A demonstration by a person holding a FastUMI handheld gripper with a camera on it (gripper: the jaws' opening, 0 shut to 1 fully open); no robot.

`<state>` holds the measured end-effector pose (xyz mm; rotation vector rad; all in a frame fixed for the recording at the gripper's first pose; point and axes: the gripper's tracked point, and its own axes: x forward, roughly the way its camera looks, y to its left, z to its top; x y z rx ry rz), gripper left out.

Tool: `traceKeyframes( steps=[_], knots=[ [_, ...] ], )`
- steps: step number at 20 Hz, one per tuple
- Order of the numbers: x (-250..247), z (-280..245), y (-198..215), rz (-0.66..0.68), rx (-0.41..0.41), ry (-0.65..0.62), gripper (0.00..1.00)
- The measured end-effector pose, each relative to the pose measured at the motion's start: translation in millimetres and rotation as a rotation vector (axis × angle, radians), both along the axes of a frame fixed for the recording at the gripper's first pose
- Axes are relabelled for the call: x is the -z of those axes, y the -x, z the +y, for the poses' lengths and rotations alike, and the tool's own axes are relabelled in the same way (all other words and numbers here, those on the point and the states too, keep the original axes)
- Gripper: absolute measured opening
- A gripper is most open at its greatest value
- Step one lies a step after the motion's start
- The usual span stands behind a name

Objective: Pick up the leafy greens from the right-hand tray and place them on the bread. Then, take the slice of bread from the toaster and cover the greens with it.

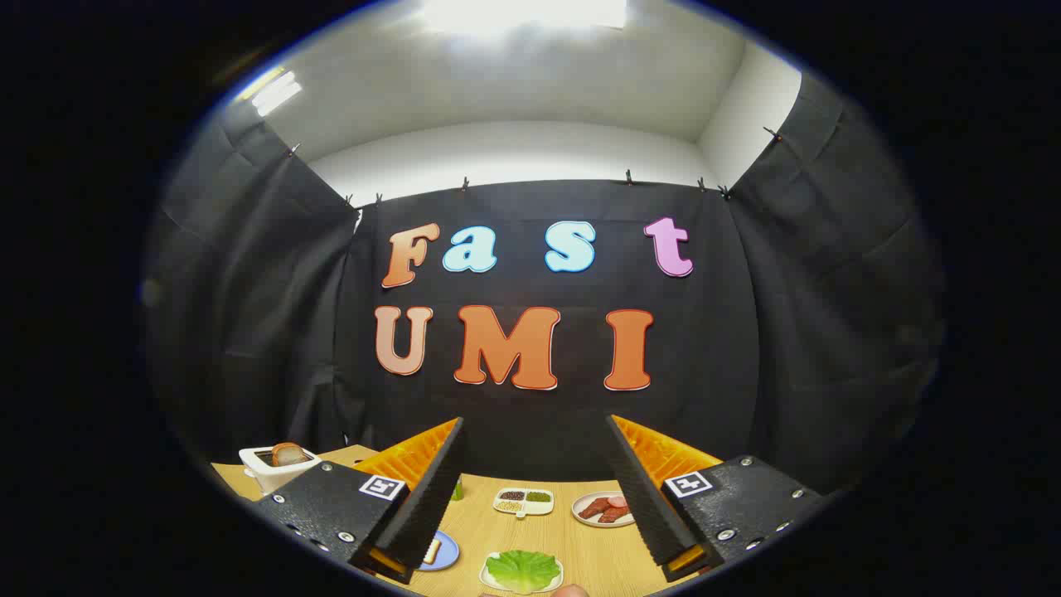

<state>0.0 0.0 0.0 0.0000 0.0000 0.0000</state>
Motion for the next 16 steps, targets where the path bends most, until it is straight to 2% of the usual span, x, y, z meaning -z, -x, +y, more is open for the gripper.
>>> traceKeyframes(
  steps=[3, 5, 10, 16],
  knots=[
    [-5, 4, 1, -0.012, -0.004, 0.005, 0.98],
    [3, -13, -4, 0.016, 0.057, 0.028, 0.98],
    [-5, -6, 1, 0.034, 0.026, -0.043, 0.98],
    [-10, 3, -3, 0.002, -0.018, -0.066, 0.98]
  ],
)
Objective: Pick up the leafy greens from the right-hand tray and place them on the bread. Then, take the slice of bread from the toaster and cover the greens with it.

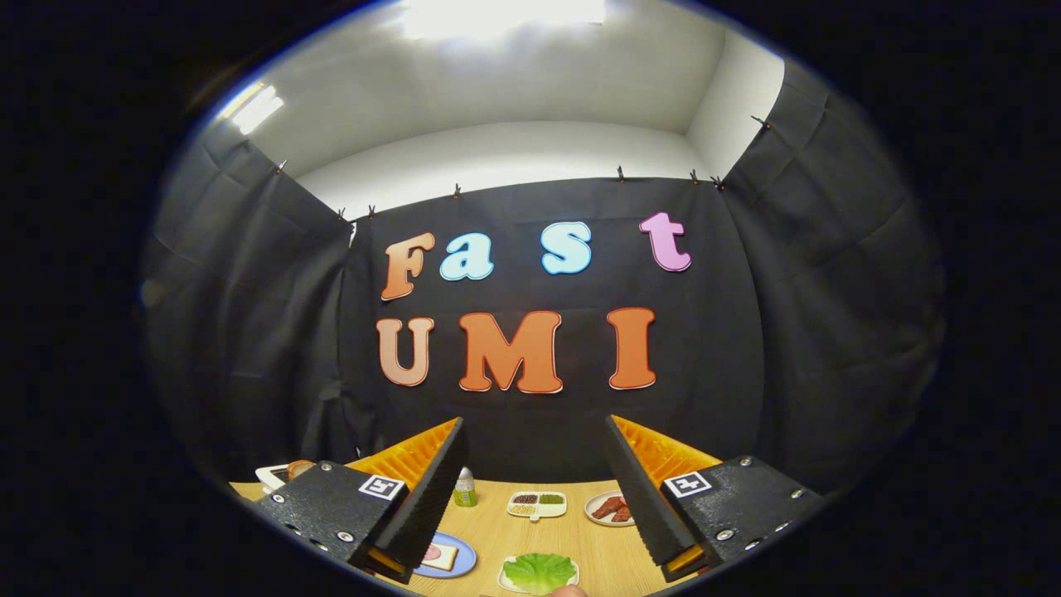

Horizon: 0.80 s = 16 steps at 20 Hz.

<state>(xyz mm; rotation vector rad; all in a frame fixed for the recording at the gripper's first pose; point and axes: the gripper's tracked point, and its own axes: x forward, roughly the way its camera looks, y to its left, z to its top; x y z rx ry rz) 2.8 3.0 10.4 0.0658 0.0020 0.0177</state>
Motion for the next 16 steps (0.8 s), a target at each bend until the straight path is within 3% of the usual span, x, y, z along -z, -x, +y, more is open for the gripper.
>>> traceKeyframes(
  steps=[4, 9, 16],
  knots=[
    [-3, 10, -1, -0.013, -0.043, -0.017, 0.98],
    [1, 3, -5, -0.007, -0.038, -0.039, 0.98],
    [35, 17, -19, 0.120, -0.163, -0.128, 0.98]
  ],
)
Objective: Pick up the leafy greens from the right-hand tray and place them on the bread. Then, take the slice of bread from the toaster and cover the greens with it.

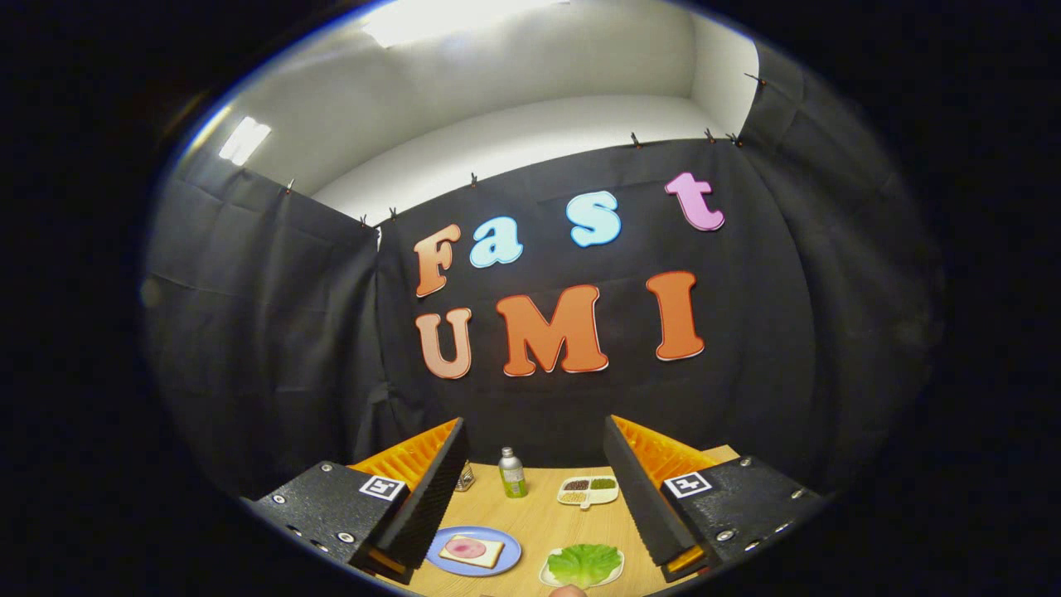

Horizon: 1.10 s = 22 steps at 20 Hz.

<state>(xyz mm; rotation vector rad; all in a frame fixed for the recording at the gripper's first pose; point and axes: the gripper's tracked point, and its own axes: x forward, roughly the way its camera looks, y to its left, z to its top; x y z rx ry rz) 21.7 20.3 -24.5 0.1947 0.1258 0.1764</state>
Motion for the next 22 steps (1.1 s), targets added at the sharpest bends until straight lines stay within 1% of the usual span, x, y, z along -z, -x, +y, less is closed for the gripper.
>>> traceKeyframes(
  steps=[8, 11, 15, 19, 22],
  knots=[
    [55, 5, -25, 0.181, -0.003, 0.060, 0.97],
    [90, 11, -27, 0.304, -0.027, 0.097, 0.97],
    [135, 24, -28, 0.473, -0.073, 0.117, 0.98],
    [184, 40, -27, 0.634, -0.133, 0.106, 0.98],
    [229, 46, -22, 0.789, -0.159, 0.089, 0.98]
  ],
)
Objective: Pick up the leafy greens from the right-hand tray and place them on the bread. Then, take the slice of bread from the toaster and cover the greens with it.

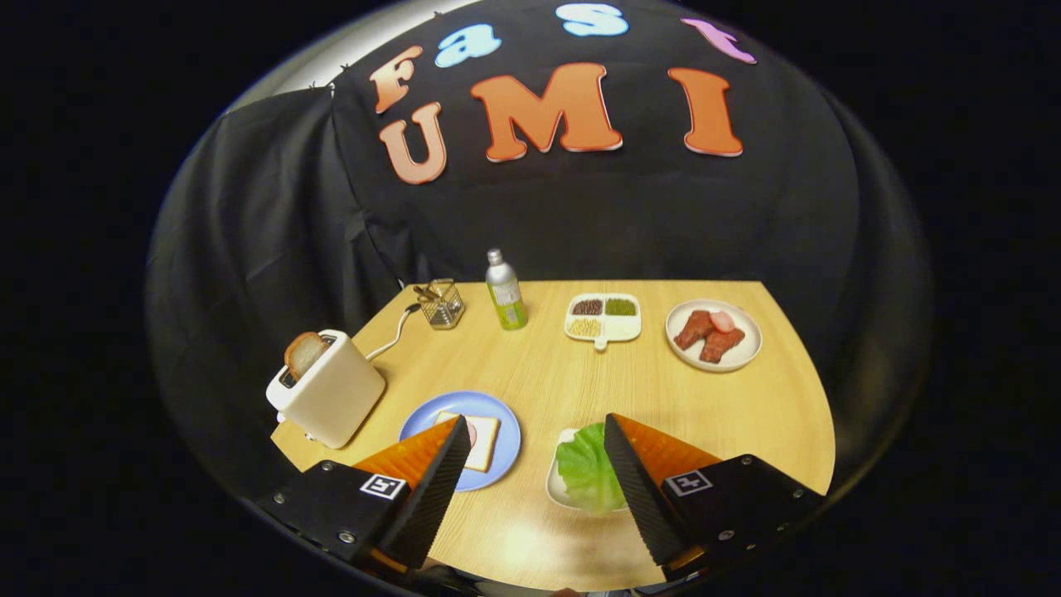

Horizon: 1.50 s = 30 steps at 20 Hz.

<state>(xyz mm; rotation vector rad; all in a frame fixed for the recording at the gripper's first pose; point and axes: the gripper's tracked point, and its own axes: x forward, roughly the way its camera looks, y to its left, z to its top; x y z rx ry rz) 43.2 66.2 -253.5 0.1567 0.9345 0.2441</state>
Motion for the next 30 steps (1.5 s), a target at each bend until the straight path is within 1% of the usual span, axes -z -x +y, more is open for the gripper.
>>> traceKeyframes(
  steps=[2, 5, 7, 10, 13, 17, 23, 26, 27, 29, 30],
  knots=[
    [28, -2, 2, 0.083, 0.012, 0.012, 0.97],
    [78, -13, 7, 0.212, 0.036, 0.069, 0.96],
    [100, -15, 10, 0.283, 0.048, 0.067, 0.95],
    [134, -32, 13, 0.373, 0.068, 0.101, 0.94],
    [156, -38, 18, 0.441, 0.078, 0.125, 0.94],
    [173, -43, 22, 0.484, 0.050, 0.176, 0.93],
    [197, -44, 24, 0.517, 0.024, 0.255, 0.86],
    [202, -45, 23, 0.518, 0.048, 0.260, 0.78],
    [202, -43, 22, 0.515, 0.045, 0.258, 0.77],
    [201, -42, 22, 0.505, 0.032, 0.268, 0.72],
    [201, -39, 21, 0.494, 0.021, 0.268, 0.67]
  ],
)
